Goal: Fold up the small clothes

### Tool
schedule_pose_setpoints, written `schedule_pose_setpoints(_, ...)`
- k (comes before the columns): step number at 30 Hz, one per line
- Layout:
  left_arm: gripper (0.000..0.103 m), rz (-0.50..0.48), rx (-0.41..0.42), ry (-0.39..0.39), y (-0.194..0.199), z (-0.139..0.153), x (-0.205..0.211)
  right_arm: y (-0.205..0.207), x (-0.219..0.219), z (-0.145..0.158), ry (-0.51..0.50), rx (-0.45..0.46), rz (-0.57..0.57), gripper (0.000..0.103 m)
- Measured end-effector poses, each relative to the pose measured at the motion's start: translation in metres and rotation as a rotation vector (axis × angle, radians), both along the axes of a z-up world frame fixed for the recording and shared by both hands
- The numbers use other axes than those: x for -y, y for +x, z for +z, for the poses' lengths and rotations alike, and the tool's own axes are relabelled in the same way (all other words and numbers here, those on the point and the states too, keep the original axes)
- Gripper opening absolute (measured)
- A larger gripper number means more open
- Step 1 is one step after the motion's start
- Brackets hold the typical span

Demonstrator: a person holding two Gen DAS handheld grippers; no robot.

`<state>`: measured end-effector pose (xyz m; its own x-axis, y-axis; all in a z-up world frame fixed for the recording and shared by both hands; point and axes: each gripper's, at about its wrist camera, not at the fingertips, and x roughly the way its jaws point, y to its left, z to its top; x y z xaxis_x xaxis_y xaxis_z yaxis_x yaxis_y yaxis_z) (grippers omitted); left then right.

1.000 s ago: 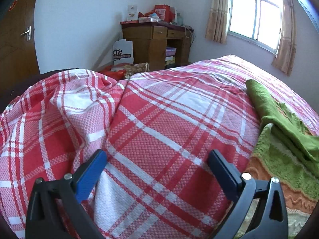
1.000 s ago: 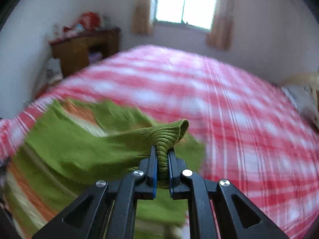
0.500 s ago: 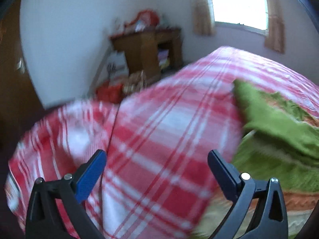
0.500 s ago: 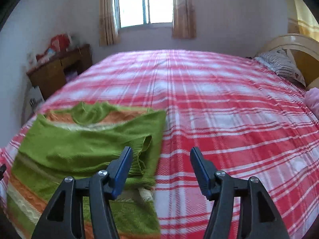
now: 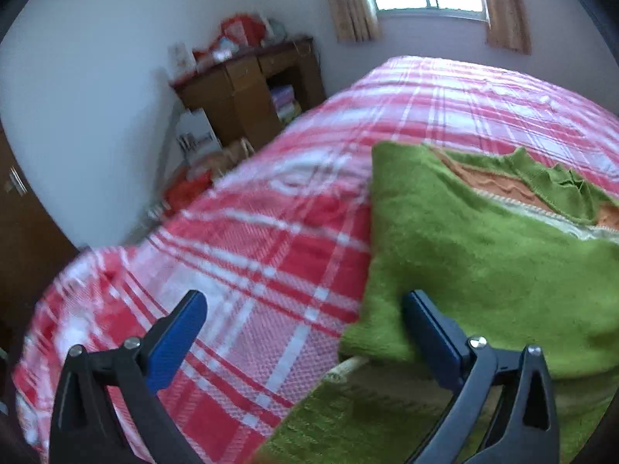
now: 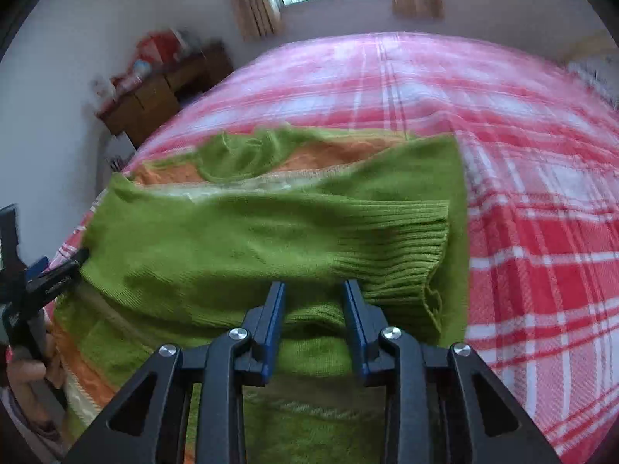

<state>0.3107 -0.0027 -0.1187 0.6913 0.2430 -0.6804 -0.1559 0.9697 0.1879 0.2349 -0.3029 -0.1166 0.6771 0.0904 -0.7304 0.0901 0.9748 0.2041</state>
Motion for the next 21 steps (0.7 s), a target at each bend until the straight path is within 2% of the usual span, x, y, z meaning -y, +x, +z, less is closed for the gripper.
schedule_pose_setpoints(2,0.103,0.019,0.01,-0.021,-0.001,0.003,-0.005,0.001,0.0,-0.001,0.007,-0.004,-0.003,0.033)
schedule_pose_setpoints(5,0.103,0.017,-0.018,-0.043,0.005,-0.002,-0.008,-0.002,-0.002,0.001,0.002,-0.002,-0.005,0.033)
schedule_pose_setpoints(8,0.103,0.01,-0.021,-0.068,0.008,-0.004,-0.009,-0.02,0.003,0.011,0.0,0.009,-0.017,0.033)
schedule_pose_setpoints(11,0.103,0.01,-0.038,-0.082,0.012,-0.005,-0.011,-0.037,0.014,0.007,-0.047,-0.064,-0.001,0.033)
schedule_pose_setpoints(14,0.103,0.005,-0.045,-0.062,0.015,-0.005,-0.008,-0.053,0.025,0.013,-0.048,-0.085,0.024,0.033)
schedule_pose_setpoints(16,0.103,-0.004,-0.04,-0.047,0.012,-0.003,-0.008,-0.061,0.029,0.013,-0.096,-0.164,-0.039,0.033)
schedule_pose_setpoints(19,0.103,-0.047,-0.018,-0.013,-0.003,0.004,-0.009,-0.092,0.036,0.031,-0.043,-0.086,-0.074,0.033)
schedule_pose_setpoints(21,0.103,-0.1,0.05,0.006,-0.034,0.017,-0.013,-0.12,0.037,0.049,-0.06,0.005,-0.093,0.033)
